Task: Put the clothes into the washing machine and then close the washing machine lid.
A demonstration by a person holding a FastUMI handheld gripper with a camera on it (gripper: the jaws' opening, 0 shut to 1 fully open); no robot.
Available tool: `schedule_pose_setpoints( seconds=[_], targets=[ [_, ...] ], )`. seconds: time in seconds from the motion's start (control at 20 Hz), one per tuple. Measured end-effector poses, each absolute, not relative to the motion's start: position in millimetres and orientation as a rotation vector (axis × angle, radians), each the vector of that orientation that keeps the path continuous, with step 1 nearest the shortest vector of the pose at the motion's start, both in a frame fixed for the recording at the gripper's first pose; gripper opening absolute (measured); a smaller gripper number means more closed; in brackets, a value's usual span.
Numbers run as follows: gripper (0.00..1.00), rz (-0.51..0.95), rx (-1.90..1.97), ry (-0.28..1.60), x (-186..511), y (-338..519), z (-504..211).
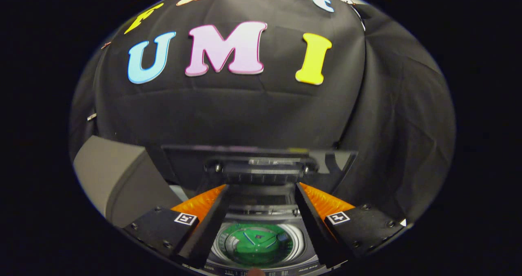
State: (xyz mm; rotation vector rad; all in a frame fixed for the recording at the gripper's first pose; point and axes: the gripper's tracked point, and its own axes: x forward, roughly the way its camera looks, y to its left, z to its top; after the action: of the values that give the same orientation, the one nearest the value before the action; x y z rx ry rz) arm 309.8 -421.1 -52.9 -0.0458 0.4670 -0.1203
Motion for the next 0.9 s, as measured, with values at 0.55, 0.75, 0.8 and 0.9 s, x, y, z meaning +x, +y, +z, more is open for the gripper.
schedule_pose_setpoints(
  seconds=[0.55,0.75,0.8,0.9],
  targets=[
    [0.99,-0.097,0.053,0.465,393.6,-419.4,-45.3],
    [0.99,-0.088,0.087,0.497,404.2,-415.5,-64.3],
    [0.99,-0.088,0.074,0.492,404.6,-416.3,-65.7],
    [0.98,-0.084,0.043,0.497,401.3,-416.7,-70.0]
  ],
)
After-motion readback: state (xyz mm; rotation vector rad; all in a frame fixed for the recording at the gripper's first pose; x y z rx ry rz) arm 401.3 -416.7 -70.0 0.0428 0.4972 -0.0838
